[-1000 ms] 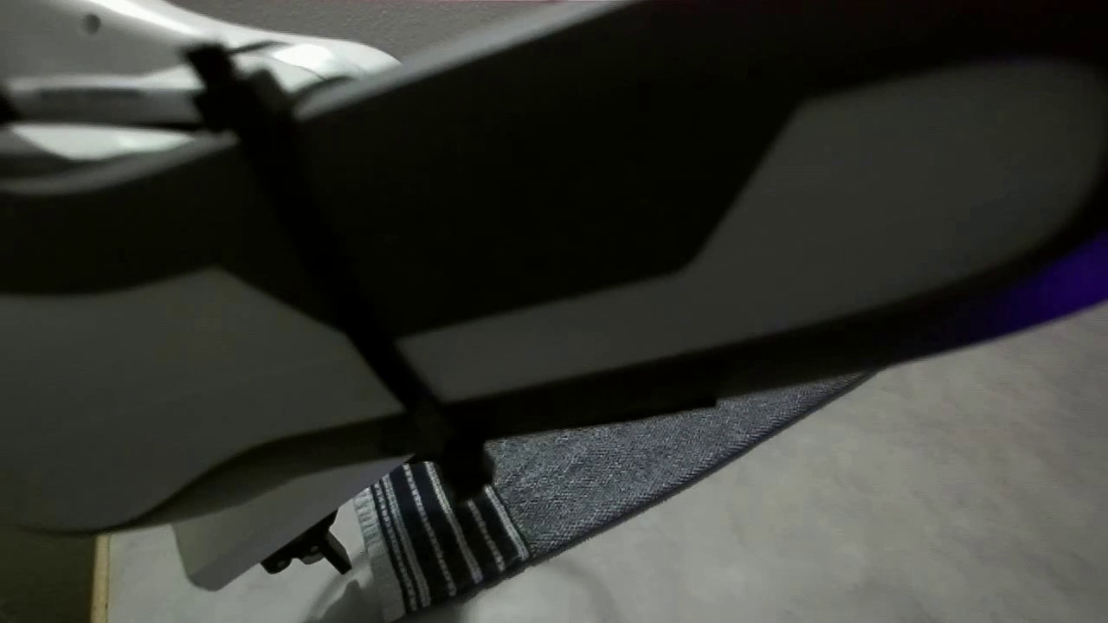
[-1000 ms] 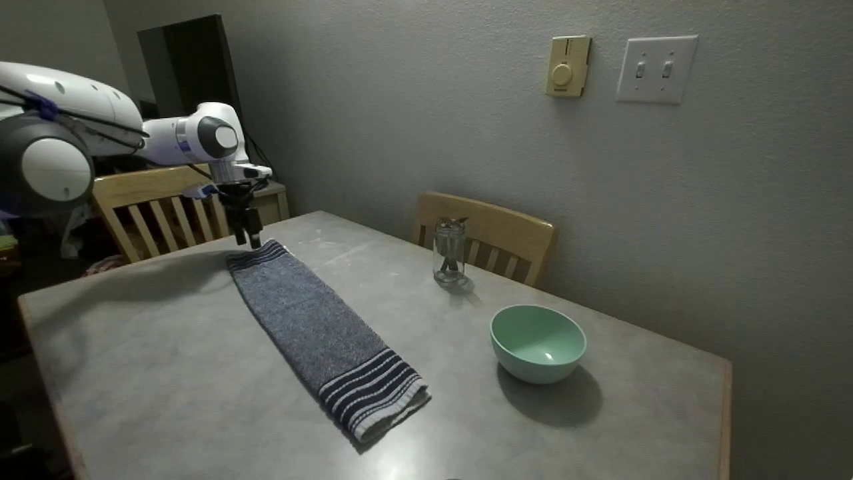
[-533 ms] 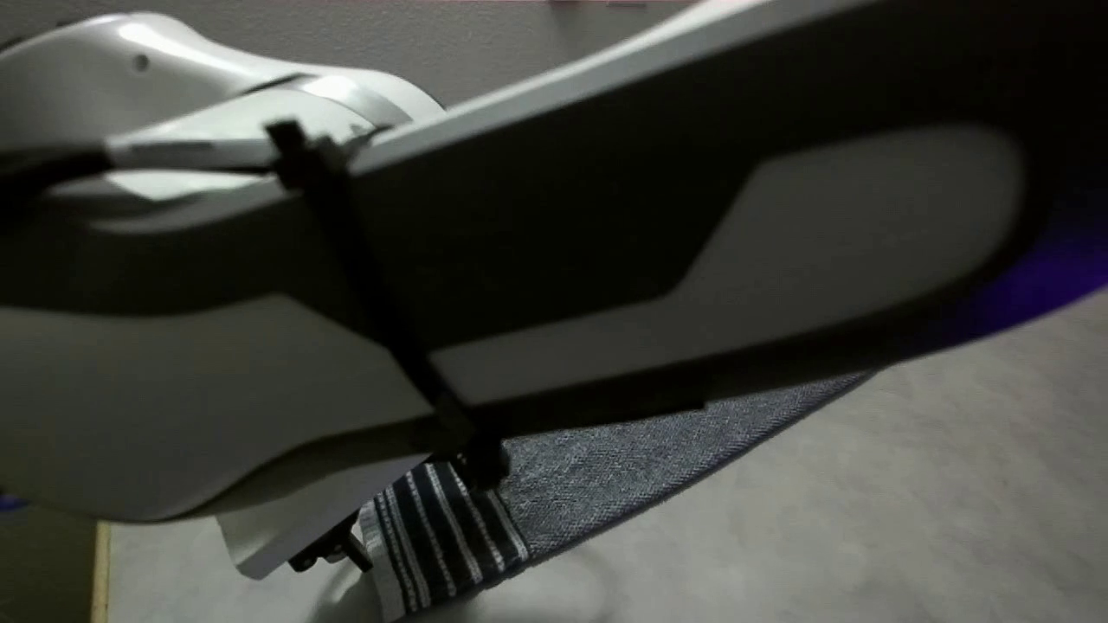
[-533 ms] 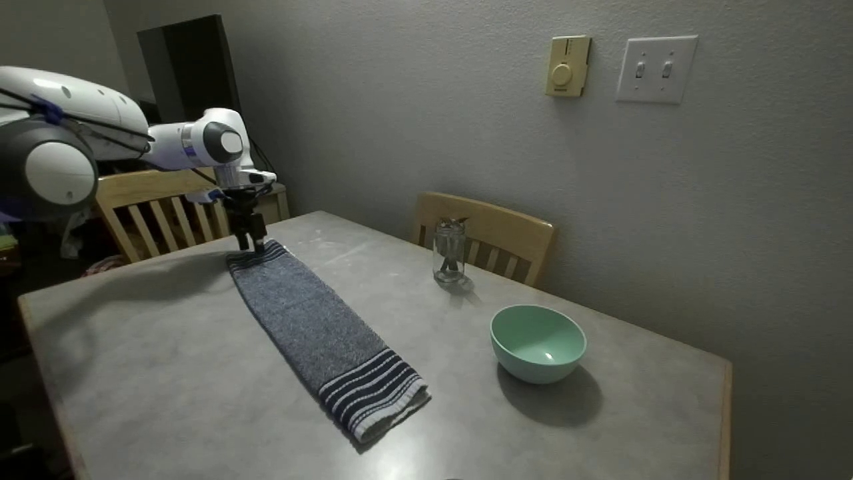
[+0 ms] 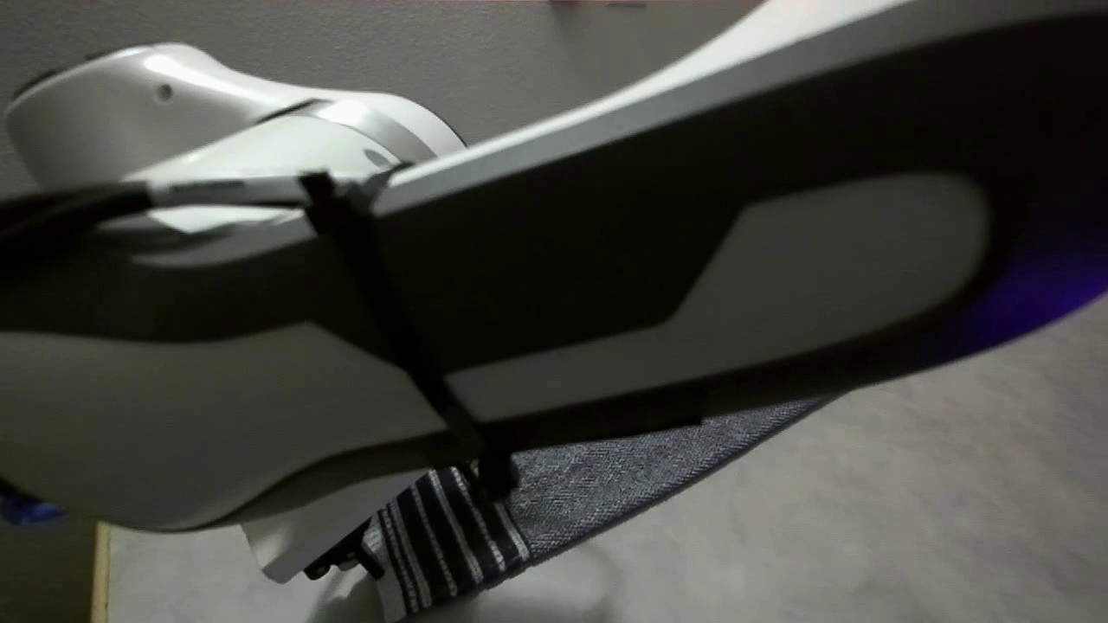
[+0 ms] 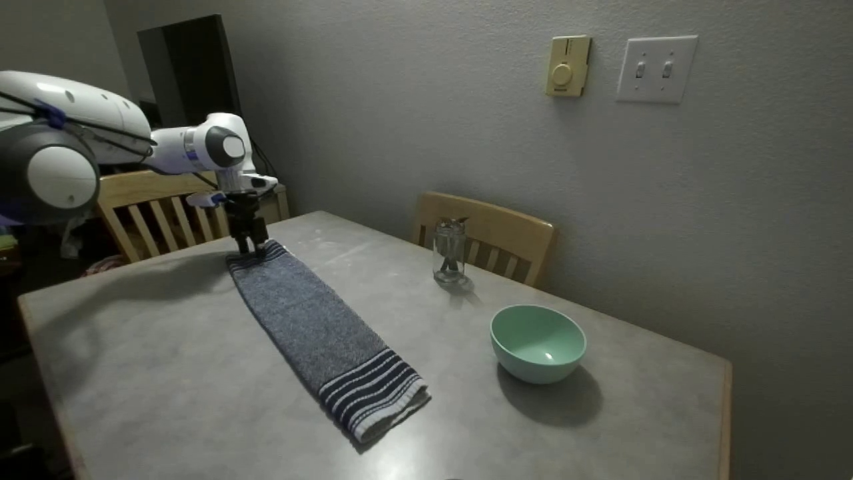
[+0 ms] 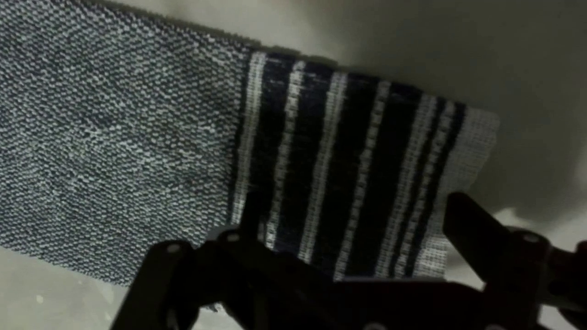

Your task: Fold the grey towel in half

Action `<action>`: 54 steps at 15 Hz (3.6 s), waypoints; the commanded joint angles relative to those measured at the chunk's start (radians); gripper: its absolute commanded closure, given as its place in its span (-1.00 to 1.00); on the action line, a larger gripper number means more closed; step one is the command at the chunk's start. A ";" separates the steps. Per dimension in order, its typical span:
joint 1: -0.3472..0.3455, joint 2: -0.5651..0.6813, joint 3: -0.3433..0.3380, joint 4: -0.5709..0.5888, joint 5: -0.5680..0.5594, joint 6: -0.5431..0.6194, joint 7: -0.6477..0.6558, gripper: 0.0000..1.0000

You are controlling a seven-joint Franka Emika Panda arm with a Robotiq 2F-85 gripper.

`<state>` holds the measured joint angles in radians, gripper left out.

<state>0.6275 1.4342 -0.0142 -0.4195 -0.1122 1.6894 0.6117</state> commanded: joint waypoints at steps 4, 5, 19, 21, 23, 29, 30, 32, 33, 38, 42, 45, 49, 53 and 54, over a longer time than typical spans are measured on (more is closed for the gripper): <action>-0.016 -0.020 0.044 -0.030 0.033 0.069 -0.096 -1.00; -0.019 -0.019 0.050 -0.032 0.039 0.078 -0.105 -1.00; -0.024 -0.001 0.050 -0.035 0.037 0.051 -0.069 -0.64; -0.022 -0.004 0.051 -0.034 0.038 0.049 -0.067 -0.34; -0.018 -0.008 0.051 -0.034 0.034 0.046 -0.062 -0.03; -0.016 -0.019 0.051 -0.033 0.034 0.024 -0.067 0.84; -0.017 -0.023 0.053 -0.035 0.035 0.013 -0.068 0.97; -0.022 -0.029 0.064 -0.037 0.044 -0.008 -0.094 1.00; -0.022 -0.034 0.069 -0.038 0.043 -0.023 -0.124 0.99; -0.021 -0.060 0.098 -0.021 0.048 -0.128 -0.292 0.95; -0.017 -0.034 0.106 0.092 0.060 -0.233 -0.422 0.95; -0.024 -0.089 0.103 0.033 0.061 -0.265 -0.455 0.95; -0.029 -0.119 0.096 0.027 0.056 -0.312 -0.463 0.95; -0.033 -0.139 0.088 0.034 0.053 -0.326 -0.442 0.95; -0.035 -0.146 0.086 0.037 0.053 -0.324 -0.432 0.95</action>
<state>0.6023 1.3263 0.0838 -0.3660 -0.0762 1.3925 0.1728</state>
